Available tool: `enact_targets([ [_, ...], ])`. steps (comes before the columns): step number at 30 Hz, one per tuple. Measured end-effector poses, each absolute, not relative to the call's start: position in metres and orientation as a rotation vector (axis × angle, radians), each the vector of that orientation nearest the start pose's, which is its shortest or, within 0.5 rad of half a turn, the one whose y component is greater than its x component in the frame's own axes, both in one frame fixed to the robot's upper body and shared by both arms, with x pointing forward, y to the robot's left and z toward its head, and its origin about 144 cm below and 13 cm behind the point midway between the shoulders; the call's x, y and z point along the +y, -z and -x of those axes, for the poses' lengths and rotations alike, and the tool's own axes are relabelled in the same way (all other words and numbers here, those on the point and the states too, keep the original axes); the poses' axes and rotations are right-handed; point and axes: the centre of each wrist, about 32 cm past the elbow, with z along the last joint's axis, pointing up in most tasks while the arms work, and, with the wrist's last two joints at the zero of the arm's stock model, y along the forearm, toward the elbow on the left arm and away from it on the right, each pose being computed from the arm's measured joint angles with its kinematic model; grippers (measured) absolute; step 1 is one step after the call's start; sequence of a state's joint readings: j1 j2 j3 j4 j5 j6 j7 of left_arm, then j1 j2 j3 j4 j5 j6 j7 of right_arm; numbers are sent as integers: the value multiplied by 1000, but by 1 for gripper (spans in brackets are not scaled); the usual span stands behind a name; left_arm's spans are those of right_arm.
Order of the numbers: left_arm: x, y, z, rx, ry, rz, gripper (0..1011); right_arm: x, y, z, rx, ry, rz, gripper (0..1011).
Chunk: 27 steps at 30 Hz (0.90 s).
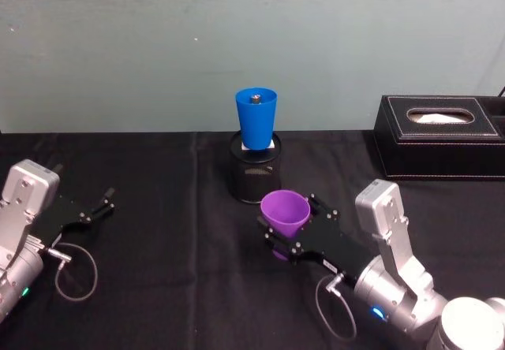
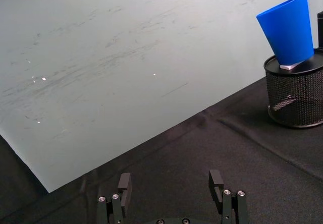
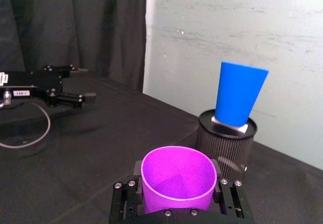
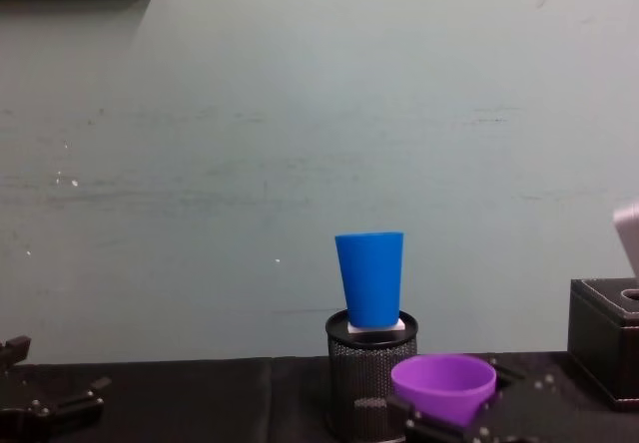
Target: Pick up one cup with a gripper and tap it against the other cup.
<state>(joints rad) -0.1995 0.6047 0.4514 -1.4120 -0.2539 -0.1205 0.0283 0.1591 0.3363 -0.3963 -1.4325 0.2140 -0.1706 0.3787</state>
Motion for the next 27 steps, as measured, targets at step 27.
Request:
enact_targets([
  [27, 310, -1140, -489, -285, -1248, -304, 1000, -218, -1089, -478, -92, 864, 21, 747],
])
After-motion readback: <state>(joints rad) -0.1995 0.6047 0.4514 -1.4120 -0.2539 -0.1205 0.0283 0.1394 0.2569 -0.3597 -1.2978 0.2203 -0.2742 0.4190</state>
